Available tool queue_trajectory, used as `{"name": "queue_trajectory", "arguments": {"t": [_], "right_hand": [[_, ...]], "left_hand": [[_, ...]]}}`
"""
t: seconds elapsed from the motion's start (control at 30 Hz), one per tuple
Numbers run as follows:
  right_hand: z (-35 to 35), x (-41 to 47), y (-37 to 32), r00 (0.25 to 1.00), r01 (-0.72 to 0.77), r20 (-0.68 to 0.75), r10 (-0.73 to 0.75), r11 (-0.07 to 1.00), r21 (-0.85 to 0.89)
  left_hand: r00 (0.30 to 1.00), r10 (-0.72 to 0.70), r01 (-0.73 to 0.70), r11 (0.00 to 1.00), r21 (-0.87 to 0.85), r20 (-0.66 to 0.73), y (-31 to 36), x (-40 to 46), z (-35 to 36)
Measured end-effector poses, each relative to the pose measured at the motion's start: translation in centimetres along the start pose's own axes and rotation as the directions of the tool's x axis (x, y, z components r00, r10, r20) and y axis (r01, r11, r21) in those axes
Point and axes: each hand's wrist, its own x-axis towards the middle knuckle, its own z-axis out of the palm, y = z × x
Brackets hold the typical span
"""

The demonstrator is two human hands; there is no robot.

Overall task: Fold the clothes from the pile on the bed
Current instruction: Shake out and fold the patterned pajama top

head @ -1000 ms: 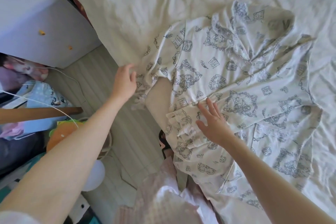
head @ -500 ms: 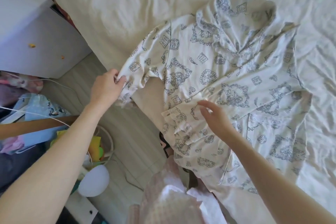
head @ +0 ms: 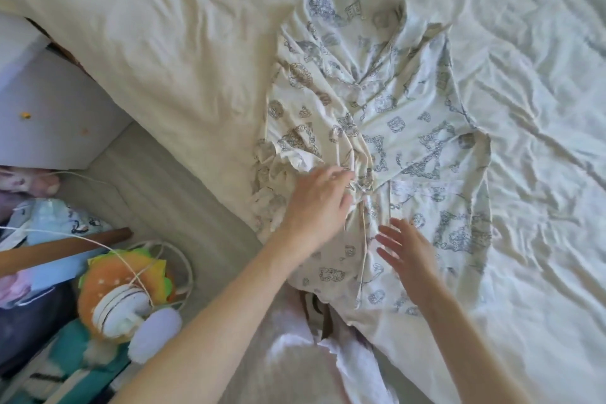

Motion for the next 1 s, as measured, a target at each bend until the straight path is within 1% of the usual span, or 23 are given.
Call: {"name": "queue_trajectory", "arguments": {"t": [0.07, 0.1, 0.13, 0.17, 0.23, 0.3, 0.33, 0.37, 0.4, 0.43, 0.47, 0.5, 0.53, 0.57, 0.6, 0.63, 0.67, 0.73, 0.8, 0.83, 0.87, 0.93, 1.0], "right_hand": [[-0.3, -0.1, 0.3, 1.000, 0.015, 0.011, -0.014, 0.998, -0.053], [-0.4, -0.1, 0.3, 1.000, 0.019, 0.020, -0.018, 0.997, -0.075], [-0.4, -0.1, 0.3, 0.999, 0.020, 0.034, -0.017, 0.996, -0.092], [-0.3, -0.1, 0.2, 0.999, 0.022, 0.052, -0.016, 0.994, -0.106], [-0.1, 0.0, -0.1, 0.995, 0.039, 0.097, -0.026, 0.991, -0.126], [-0.2, -0.1, -0.6, 0.990, 0.062, 0.136, -0.042, 0.987, -0.149], [-0.3, -0.1, -0.9, 0.988, 0.073, 0.148, -0.049, 0.985, -0.158], [-0.6, -0.1, -1.3, 0.986, 0.086, 0.157, -0.060, 0.983, -0.163], [-1.2, -0.2, -1.7, 0.984, 0.097, 0.165, -0.071, 0.982, -0.161], [-1.9, -0.3, -2.1, 0.982, 0.104, 0.174, -0.078, 0.984, -0.147], [-2.9, -0.5, -2.5, 0.979, 0.098, 0.186, -0.078, 0.990, -0.103], [-4.0, -0.7, -2.9, 0.978, 0.071, 0.198, -0.067, 0.997, -0.015], [-5.3, -1.0, -3.1, 0.977, 0.024, 0.209, -0.046, 0.994, 0.104], [-6.7, -1.3, -3.4, 0.974, -0.029, 0.227, -0.019, 0.978, 0.207], [-8.3, -1.5, -3.5, 0.965, -0.083, 0.262, 0.008, 0.957, 0.277], [-9.9, -1.6, -3.5, 0.952, -0.130, 0.306, 0.028, 0.939, 0.318], [-11.2, -1.8, -3.5, 0.940, -0.167, 0.337, 0.046, 0.926, 0.339], [-13.1, -1.6, -2.9, 0.945, -0.221, 0.300, 0.126, 0.925, 0.308], [-14.2, -0.7, -1.9, 0.968, -0.205, 0.171, 0.182, 0.970, 0.131], [-14.4, -0.1, -1.5, 0.974, -0.184, 0.135, 0.181, 0.983, 0.012], [-14.3, 0.5, -1.1, 0.979, -0.159, 0.115, 0.169, 0.983, -0.090], [-13.7, 1.7, -0.6, 0.987, -0.112, 0.088, 0.133, 0.971, -0.212], [-12.9, 2.5, -0.6, 0.996, -0.081, 0.022, 0.089, 0.965, -0.249]], "left_hand": [[0.965, -0.130, 0.148, 0.987, 0.064, -0.229, -3.4, -0.4, -0.4], [0.932, -0.231, 0.257, 0.965, 0.059, -0.281, -5.0, -0.5, -0.6], [0.891, -0.359, 0.368, 0.929, -0.021, -0.277, -6.3, -0.5, -1.0], [0.842, -0.495, 0.471, 0.868, -0.157, -0.214, -7.0, -0.3, -1.1], [0.716, -0.698, 0.605, 0.638, -0.476, -0.024, -7.4, 0.9, -0.6], [0.585, -0.806, 0.610, 0.362, -0.705, 0.092, -6.7, 2.3, 0.2], [0.552, -0.827, 0.578, 0.288, -0.763, 0.106, -6.0, 2.9, 0.5], [0.563, -0.825, 0.548, 0.331, -0.768, 0.046, -5.2, 3.3, 0.9], [0.606, -0.793, 0.531, 0.463, -0.709, -0.063, -4.0, 3.2, 1.1], [0.679, -0.710, 0.481, 0.623, -0.617, -0.189, -2.4, 2.9, 1.3], [0.770, -0.570, 0.375, 0.768, -0.519, -0.288, -0.5, 2.3, 1.5], [0.853, -0.400, 0.235, 0.868, -0.436, -0.336, 1.8, 1.3, 1.8], [0.915, -0.226, 0.088, 0.921, -0.380, -0.335, 4.1, 0.3, 2.4], [0.958, -0.069, -0.034, 0.936, -0.350, -0.277, 6.3, -0.9, 3.3], [0.987, 0.059, -0.109, 0.932, -0.347, -0.151, 8.3, -2.1, 4.5], [0.987, 0.159, -0.144, 0.923, -0.357, 0.012, 9.8, -3.3, 5.9], [0.958, 0.235, -0.160, 0.915, -0.370, 0.167, 11.1, -4.3, 7.3], [0.897, 0.250, -0.096, 0.915, -0.392, 0.364, 11.9, -5.6, 10.0], [0.924, 0.088, 0.093, 0.892, -0.442, 0.372, 11.1, -6.1, 11.8], [0.938, -0.067, 0.232, 0.851, -0.471, 0.341, 10.3, -6.0, 12.4], [0.924, -0.239, 0.364, 0.786, -0.500, 0.298, 9.4, -5.8, 12.7], [0.818, -0.526, 0.552, 0.600, -0.579, 0.235, 7.3, -5.0, 13.0], [0.698, -0.684, 0.619, 0.429, -0.658, 0.212, 5.7, -3.8, 12.8]]}}
